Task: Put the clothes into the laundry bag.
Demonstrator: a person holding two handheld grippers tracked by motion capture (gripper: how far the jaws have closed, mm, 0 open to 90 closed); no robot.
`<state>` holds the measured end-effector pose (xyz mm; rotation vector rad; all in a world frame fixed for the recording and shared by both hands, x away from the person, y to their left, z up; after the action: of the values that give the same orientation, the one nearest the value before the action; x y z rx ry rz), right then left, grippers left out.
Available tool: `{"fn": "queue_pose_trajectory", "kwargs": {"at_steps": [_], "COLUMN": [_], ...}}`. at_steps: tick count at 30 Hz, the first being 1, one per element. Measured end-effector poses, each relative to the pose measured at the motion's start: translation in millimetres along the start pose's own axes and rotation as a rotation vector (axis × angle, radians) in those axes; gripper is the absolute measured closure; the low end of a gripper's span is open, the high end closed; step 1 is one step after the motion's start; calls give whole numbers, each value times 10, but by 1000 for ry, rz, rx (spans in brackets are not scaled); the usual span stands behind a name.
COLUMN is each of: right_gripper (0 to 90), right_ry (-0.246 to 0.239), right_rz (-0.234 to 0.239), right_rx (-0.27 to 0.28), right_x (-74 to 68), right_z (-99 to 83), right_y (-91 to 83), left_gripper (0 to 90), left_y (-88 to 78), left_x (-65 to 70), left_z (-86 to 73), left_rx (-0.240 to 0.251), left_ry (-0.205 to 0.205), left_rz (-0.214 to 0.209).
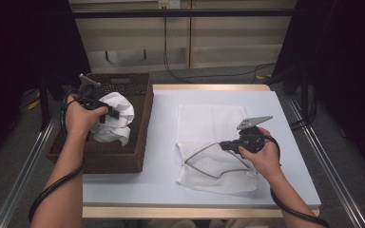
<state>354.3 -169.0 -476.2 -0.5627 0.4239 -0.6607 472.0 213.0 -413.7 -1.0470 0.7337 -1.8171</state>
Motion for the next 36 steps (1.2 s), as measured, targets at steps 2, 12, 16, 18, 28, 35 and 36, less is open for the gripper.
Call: {"fn": "queue_pose_trajectory", "kwargs": {"at_steps": [2,12,16,18,28,35,36], "right_gripper": [900,900,900,900,900,900,900], "right_ry": [0,0,5,9,10,13,13], "right_rz": [-1,3,5,4,-1,-1,-1], "right_rx": [1,-1,-13,-14,-4,-5,-5], "right_x": [5,-1,-3,-1,12,17,16], "right_z": [2,8,-1,-4,20,34,34], "right_y": [-7,-3,0,2,-32,-34,-33], "left_gripper": [650,650,650,650,650,650,650], "left_y": [-37,-207,-259,-277,-376,-378,-373], "left_x": [66,365,518,586,951,1260,1296], "left_z": [13,80,106,112,139,92,85], "left_rx": [0,-15,-14,-23,-24,-25,-29], "left_ry": [-5,55,82,103,141,215,228], "left_rz": [-14,-64,-85,-94,-171,-213,-222]}}
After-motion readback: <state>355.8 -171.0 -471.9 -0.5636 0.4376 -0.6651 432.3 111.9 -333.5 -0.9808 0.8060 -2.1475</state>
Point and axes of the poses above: each handheld gripper's, and its own axes: y roughly forward along the jaws, z roughly out of its top, x roughly to its right, the point moved 9 cm from there along y, roughly forward along the jaws, and after that the axes turned 3 degrees about x, right-handed, at the moved point
